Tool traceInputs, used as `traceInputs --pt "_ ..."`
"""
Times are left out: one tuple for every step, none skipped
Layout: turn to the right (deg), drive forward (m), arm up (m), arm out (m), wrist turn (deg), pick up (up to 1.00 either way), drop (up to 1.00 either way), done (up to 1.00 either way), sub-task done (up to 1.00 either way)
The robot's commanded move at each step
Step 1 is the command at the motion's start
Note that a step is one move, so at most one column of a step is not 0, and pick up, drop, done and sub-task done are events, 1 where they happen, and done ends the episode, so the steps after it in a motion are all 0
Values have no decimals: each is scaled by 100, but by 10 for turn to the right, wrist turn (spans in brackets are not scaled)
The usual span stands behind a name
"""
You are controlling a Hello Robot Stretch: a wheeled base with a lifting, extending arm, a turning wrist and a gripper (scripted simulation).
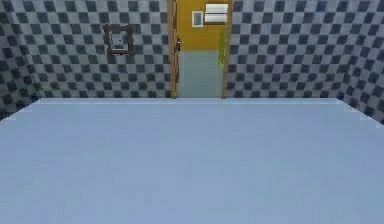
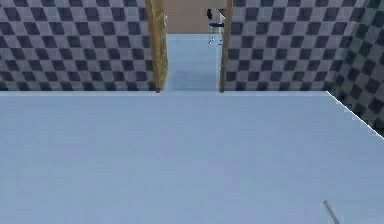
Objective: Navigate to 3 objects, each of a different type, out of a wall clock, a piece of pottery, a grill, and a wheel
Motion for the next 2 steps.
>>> traceInputs --pt "0 100 0 0 0 0 0 0 0" --pt "-30 0 0 0 0 0 0 0 0"
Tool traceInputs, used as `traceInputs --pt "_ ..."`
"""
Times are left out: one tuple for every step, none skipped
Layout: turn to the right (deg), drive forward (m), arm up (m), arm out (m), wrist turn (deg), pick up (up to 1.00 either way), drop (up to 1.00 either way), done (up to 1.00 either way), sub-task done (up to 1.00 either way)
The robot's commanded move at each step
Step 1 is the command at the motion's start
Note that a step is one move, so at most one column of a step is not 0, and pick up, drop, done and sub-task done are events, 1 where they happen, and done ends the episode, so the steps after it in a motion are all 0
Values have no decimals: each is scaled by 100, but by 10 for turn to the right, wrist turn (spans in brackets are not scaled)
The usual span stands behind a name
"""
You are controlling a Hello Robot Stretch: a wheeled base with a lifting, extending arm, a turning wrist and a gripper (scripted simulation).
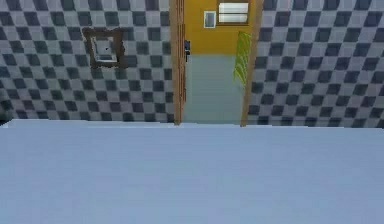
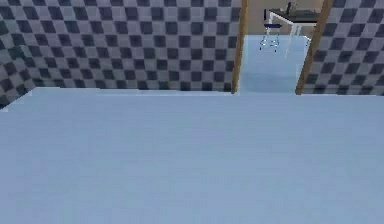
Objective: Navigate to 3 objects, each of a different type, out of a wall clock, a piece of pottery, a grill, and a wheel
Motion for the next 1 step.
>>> traceInputs --pt "0 100 0 0 0 0 0 0 0"
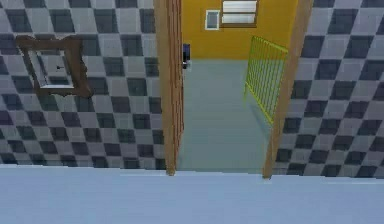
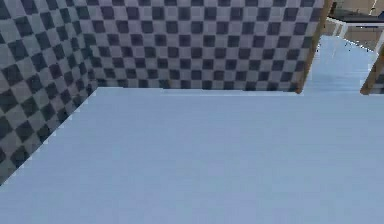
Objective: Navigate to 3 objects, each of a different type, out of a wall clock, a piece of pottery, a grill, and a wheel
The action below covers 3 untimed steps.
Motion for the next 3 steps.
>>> traceInputs --pt "0 100 0 0 0 0 0 0 0" --pt "-60 0 0 0 0 0 0 0 0" --pt "0 15 0 0 0 0 0 0 0"
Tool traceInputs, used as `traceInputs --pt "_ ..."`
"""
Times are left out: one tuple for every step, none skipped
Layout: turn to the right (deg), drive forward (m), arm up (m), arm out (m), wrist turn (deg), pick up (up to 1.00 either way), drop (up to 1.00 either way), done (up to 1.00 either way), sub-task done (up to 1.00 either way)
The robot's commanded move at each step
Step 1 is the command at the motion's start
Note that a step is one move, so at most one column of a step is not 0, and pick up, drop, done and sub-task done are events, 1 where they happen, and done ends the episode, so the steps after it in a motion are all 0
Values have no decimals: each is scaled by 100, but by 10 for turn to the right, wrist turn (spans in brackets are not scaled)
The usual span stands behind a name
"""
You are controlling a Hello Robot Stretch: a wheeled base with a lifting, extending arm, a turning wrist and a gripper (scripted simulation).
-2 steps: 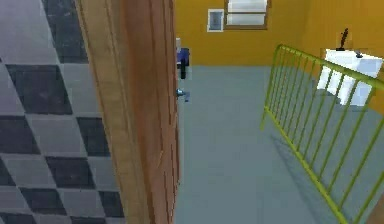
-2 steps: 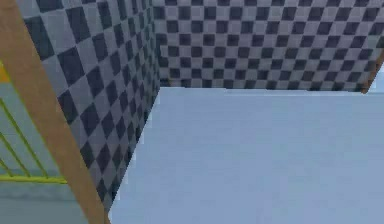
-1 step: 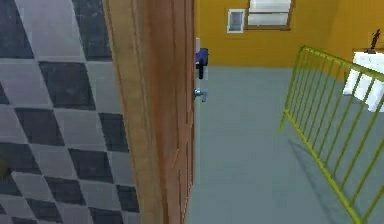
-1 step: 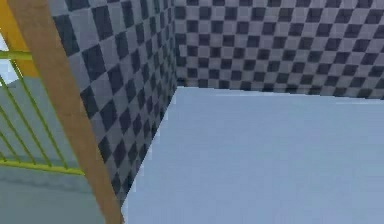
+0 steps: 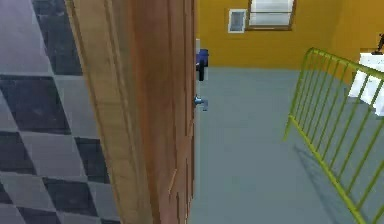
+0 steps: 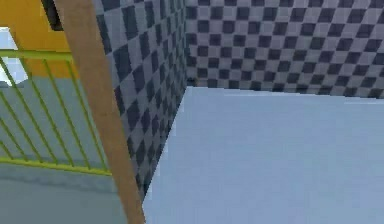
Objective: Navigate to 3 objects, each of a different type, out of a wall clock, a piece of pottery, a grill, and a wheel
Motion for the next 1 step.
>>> traceInputs --pt "-450 0 0 0 0 0 0 0 0"
